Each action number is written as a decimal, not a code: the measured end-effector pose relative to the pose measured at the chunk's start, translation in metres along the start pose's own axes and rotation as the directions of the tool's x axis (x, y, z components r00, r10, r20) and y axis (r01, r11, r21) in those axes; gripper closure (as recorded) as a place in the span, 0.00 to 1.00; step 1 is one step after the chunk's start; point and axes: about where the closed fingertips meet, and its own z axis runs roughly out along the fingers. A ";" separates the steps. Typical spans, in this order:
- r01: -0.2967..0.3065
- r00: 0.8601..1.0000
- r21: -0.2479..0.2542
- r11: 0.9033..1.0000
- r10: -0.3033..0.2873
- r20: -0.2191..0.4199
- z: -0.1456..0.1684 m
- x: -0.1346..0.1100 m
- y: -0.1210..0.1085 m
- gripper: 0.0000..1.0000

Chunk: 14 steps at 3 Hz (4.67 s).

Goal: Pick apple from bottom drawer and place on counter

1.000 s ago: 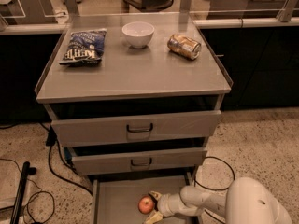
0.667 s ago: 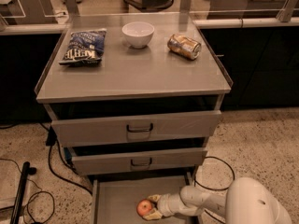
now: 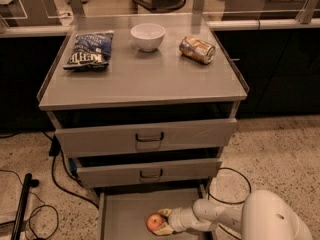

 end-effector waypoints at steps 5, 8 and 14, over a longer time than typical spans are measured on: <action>0.081 0.996 0.058 0.995 -0.083 0.035 -0.120 -0.063 0.014 1.00; 0.208 0.978 0.011 0.978 -0.208 -0.004 -0.220 -0.154 0.008 1.00; 0.380 0.923 0.225 0.897 -0.382 -0.035 -0.385 -0.335 0.061 1.00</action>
Offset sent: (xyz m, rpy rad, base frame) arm 0.0005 -0.0294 0.0457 -0.0468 -0.0254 -0.0134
